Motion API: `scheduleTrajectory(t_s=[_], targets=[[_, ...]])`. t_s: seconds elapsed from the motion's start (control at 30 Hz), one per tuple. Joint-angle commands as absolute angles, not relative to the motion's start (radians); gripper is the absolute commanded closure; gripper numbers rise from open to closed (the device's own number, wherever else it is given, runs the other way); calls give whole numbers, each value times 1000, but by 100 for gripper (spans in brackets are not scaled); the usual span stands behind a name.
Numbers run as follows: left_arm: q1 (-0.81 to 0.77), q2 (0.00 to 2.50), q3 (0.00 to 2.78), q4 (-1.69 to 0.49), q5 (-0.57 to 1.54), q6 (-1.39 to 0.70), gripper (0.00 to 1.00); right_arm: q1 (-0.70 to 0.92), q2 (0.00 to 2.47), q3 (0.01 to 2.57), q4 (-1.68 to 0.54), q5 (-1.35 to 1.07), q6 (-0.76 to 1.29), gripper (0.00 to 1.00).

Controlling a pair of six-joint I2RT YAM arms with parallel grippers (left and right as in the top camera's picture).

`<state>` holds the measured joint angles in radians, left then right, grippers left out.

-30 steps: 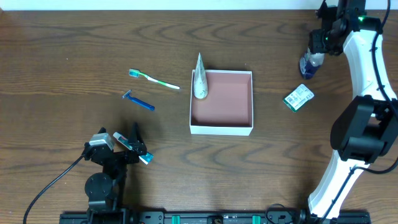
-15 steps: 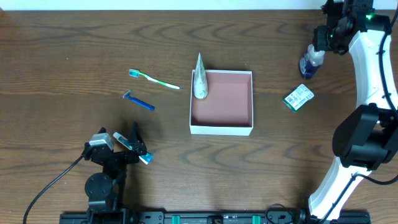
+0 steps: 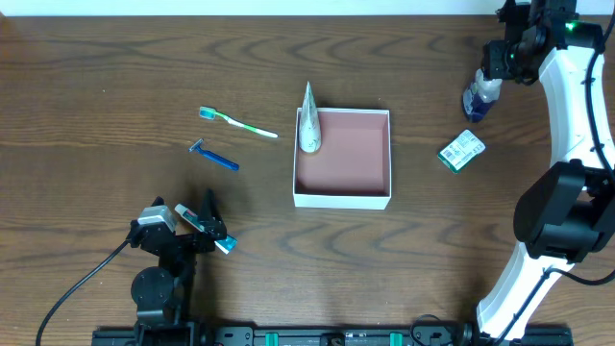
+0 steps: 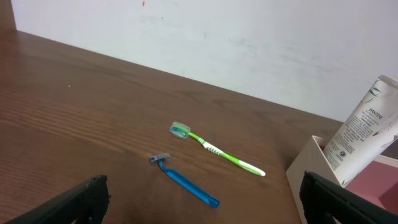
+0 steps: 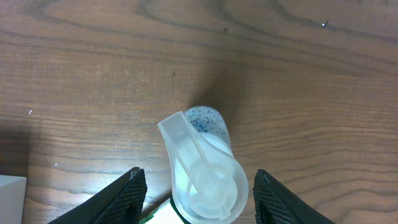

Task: Pack container
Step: 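Grasp the soap pump bottle with the right gripper and lift it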

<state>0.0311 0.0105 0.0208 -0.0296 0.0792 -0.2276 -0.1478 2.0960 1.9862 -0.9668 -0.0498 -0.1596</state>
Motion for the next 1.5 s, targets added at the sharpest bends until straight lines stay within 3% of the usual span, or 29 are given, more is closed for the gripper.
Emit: scheduleTrajectory(t_s=[0.0, 1.13, 1.2, 1.33, 1.47], targets=[[31, 5, 4, -64, 97, -211, 2, -159, 2095, 2000, -962, -49, -150, 44], [31, 5, 4, -64, 97, -211, 2, -171, 2162, 1999, -953, -50, -150, 53], [31, 5, 4, -64, 97, -211, 2, -171, 2162, 1999, -954, -51, -150, 56], [31, 5, 4, -64, 97, -211, 2, -171, 2162, 1999, -954, -57, -150, 76], [31, 5, 4, -64, 97, -211, 2, -170, 2162, 1999, -957, -58, -139, 81]])
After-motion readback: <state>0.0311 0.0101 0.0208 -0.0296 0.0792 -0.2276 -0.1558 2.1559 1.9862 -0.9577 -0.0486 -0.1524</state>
